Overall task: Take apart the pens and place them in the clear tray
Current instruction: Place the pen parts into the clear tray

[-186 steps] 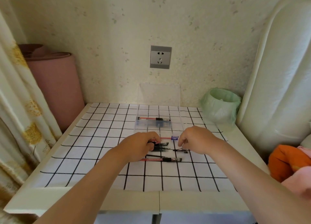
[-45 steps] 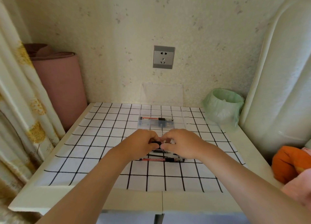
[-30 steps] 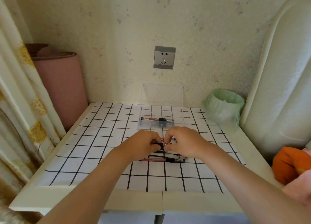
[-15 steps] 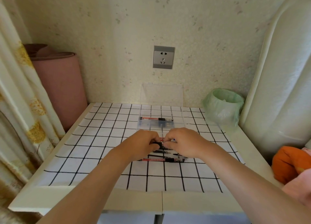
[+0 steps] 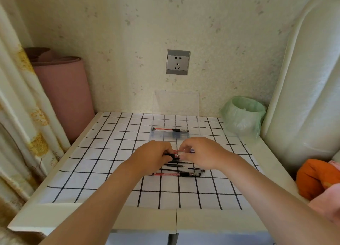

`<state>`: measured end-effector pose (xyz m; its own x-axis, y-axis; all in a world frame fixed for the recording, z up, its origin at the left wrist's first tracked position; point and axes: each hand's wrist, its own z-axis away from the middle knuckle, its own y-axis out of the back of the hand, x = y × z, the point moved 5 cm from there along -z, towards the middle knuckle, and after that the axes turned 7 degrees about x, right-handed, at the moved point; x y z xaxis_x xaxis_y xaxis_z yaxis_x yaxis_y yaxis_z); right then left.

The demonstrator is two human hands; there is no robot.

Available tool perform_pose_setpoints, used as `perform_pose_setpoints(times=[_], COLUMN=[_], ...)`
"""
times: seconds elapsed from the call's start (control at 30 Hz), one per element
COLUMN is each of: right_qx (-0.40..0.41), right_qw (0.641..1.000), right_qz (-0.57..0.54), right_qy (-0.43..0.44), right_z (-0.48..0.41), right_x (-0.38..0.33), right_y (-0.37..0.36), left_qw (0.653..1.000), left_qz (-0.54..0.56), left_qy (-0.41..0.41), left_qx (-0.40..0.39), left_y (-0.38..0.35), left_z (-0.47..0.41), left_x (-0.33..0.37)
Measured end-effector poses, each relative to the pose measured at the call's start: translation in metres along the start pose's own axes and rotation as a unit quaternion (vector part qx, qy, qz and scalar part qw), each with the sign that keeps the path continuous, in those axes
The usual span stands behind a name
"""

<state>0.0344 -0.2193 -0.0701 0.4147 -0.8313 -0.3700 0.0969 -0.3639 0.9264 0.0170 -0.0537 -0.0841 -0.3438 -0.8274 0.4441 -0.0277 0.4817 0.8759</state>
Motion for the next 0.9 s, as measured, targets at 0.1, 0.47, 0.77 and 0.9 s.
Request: perform_pose_setpoints(times=[0.1, 0.47, 0.77, 0.9], right_qx=[-0.028, -0.121, -0.012, 0.009], right_qw=[0.998, 0.987, 0.999, 0.995], right_qz=[0.045, 0.078, -0.03, -0.09], right_qy=[-0.035, -0.065, -0.041, -0.03], right_z=[0.0, 0.009, 0.001, -0.001], right_x=[0.014, 0.02, 0.016, 0.012], right_y=[0.006, -0.003, 0.008, 0.004], left_qw=[0.998, 0.999, 1.0, 1.0], left_qz=[-0.052, -0.036, -0.026, -0.017], left_qy=[0.007, 0.014, 0.005, 0.001], left_qx=[0.018, -0.016, -0.011, -0.01], left_y=[0.004, -0.002, 0.001, 0.001], left_z=[0.001, 0.001, 0.002, 0.003], left_x=[-0.004, 0.0, 0.001, 0.002])
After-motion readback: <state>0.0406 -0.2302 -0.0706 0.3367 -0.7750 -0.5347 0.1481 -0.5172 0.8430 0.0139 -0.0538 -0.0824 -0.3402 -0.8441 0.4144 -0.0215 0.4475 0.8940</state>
